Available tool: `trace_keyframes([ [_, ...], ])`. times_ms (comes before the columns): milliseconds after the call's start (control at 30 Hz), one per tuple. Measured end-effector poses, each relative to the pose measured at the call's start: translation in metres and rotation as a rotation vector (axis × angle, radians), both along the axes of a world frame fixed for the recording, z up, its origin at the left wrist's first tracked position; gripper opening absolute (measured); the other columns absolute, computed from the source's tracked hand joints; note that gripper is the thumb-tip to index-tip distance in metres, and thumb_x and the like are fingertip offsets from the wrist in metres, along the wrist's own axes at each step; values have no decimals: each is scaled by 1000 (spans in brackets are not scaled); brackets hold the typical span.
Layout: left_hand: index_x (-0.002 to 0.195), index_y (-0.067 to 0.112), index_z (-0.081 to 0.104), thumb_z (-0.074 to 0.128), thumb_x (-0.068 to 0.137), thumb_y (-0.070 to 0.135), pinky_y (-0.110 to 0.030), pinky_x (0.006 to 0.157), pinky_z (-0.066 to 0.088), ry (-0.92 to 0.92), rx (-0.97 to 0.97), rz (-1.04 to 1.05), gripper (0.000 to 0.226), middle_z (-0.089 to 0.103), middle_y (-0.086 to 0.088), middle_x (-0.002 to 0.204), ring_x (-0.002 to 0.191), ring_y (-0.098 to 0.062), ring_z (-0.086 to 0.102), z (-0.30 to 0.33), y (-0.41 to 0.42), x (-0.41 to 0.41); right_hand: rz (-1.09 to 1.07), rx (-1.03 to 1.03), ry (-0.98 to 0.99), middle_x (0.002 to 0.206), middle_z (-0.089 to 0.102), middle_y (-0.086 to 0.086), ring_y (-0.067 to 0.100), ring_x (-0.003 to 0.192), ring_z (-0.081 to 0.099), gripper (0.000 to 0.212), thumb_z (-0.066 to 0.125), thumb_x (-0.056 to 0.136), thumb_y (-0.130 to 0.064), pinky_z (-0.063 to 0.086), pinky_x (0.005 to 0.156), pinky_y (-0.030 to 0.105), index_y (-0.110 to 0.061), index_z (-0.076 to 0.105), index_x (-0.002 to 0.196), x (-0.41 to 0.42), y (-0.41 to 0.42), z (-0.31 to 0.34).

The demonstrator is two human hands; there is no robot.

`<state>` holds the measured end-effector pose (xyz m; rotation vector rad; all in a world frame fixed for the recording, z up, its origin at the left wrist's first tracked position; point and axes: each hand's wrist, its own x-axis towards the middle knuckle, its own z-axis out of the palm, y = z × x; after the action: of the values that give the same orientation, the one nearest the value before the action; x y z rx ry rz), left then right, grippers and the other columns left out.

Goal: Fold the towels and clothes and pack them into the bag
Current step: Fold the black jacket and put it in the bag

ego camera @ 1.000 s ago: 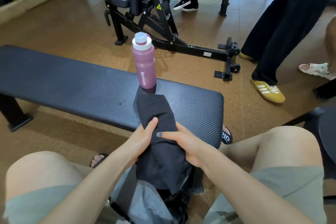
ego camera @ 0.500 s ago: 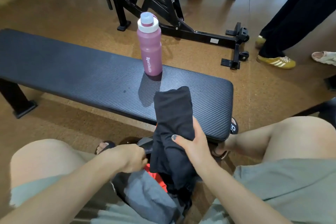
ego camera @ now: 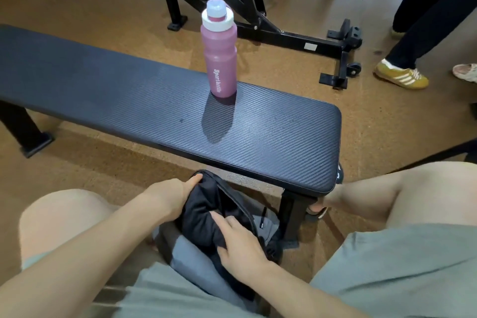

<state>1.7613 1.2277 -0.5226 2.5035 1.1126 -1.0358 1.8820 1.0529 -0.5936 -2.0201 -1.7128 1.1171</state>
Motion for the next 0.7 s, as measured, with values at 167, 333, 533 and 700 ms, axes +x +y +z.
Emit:
trace_keyframes([
  [167,161,32,-8,49,89,4,-38,74,51,-38,97,-17,96,62,-11,117,99,-31,65,5,2,6,149,-349,-327,143,40,22,41,122,53,79,63,93,-18,47,94,46,-21,17,157,-26,58,-8],
  [333,159,35,-12,52,88,9,-43,72,56,-58,60,33,100,51,-6,97,92,-33,65,-4,2,1,126,-350,-329,137,49,22,41,119,57,57,62,94,-22,48,91,45,-12,41,147,-39,87,-15],
  [533,156,43,-12,58,86,16,-51,80,57,-68,74,81,102,59,-7,114,103,-37,64,-14,10,-1,120,-328,-113,143,37,22,44,125,49,66,54,101,-24,46,96,49,-22,21,158,-40,64,-39],
  [700,155,43,-8,55,86,17,-45,79,55,-88,87,62,97,58,-5,109,102,-35,65,-15,10,-3,84,-182,-66,146,37,15,36,131,42,64,48,103,-41,42,106,46,-22,22,158,-23,47,-30],
])
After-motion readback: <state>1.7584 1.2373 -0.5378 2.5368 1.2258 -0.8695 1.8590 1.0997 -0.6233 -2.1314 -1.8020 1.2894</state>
